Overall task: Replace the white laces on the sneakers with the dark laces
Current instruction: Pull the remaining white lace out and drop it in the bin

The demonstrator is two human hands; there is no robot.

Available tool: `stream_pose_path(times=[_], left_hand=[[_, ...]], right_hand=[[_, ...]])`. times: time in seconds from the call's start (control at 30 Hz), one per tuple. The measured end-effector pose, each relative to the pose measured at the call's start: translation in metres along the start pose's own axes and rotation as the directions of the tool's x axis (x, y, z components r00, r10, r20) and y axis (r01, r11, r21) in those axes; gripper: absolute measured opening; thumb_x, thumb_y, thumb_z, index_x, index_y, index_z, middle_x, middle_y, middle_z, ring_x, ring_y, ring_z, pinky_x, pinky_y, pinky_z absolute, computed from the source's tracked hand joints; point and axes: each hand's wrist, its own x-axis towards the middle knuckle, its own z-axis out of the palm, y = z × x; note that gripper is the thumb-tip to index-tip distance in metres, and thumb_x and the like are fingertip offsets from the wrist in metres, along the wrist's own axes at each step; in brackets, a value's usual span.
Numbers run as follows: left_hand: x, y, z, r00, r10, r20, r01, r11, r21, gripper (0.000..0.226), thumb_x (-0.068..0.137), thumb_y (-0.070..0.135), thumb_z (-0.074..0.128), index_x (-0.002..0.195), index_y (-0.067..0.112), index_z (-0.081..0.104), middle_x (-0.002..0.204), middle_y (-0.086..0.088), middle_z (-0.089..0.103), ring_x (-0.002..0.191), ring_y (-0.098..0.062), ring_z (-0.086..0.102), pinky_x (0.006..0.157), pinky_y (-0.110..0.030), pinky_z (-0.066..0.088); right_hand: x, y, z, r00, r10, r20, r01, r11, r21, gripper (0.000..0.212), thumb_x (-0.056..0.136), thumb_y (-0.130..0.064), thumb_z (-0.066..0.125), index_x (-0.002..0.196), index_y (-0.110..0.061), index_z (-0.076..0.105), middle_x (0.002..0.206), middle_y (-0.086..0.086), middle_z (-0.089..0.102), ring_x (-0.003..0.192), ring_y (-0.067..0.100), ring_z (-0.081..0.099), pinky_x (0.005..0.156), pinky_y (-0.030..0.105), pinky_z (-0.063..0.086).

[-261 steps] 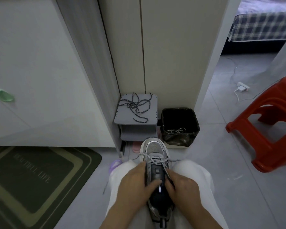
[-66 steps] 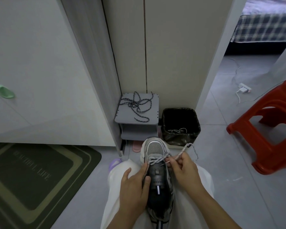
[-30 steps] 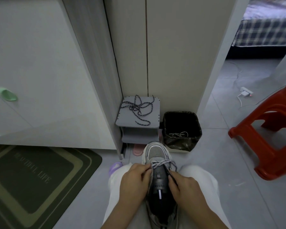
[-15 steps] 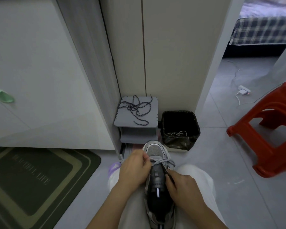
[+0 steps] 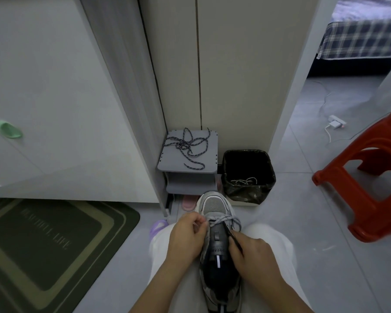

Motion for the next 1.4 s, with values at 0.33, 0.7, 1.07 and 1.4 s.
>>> stream_pose_path(times=[0.33,0.7,1.07,1.4], left_hand=[[0.009,0.005,-0.008,0.996,0.036,-0.082,-0.039,0.999,-0.029,0.010,0.083,0.028,0.067,0.078,0.028,0.058,0.074,0.012,0.057,0.069,-0.005,0.053,0.059,-0.010,0.036],[-0.003,-0.003,0.007,0.996,0.019,-0.083,-0.030,0.990,-0.137,0.009,0.083,0.021,0.068,0.082,0.029,0.063,0.083,0.009,0.062,0.076,0.000,0.057,0.072,-0.016,0.045],[0.001,-0.001,0.001,0.997,0.023,-0.076,-0.033,0.990,-0.139,0.011,0.094,0.025,0.052,0.094,0.021,0.062,0.083,0.012,0.064,0.082,-0.004,0.061,0.071,-0.016,0.042],[-0.003,0.007,0.008,0.979,-0.047,-0.200,-0.016,0.952,-0.306,0.013,0.094,0.019,0.053,0.085,0.020,0.062,0.075,0.007,0.069,0.074,-0.006,0.065,0.071,-0.025,0.051]], right_hand=[[-0.001,0.006,0.006,1.000,0.007,0.001,-0.007,1.000,0.030,0.041,0.086,-0.044,0.034,0.086,-0.021,0.068,0.058,0.002,0.064,0.046,0.021,0.057,0.045,0.035,0.048],[0.000,0.014,0.008,0.997,-0.040,-0.062,0.041,0.999,0.022,0.031,0.085,-0.038,0.041,0.078,-0.023,0.067,0.050,-0.003,0.059,0.038,0.013,0.050,0.037,0.027,0.042],[-0.002,0.015,0.009,0.995,-0.042,-0.092,0.044,0.999,0.015,0.028,0.083,-0.037,0.042,0.077,-0.024,0.067,0.047,-0.006,0.056,0.036,0.010,0.047,0.038,0.018,0.031],[-0.003,0.014,0.012,0.997,-0.039,-0.069,0.039,0.999,0.003,0.030,0.086,-0.037,0.041,0.083,-0.024,0.068,0.049,-0.007,0.058,0.036,0.008,0.048,0.037,0.013,0.032]])
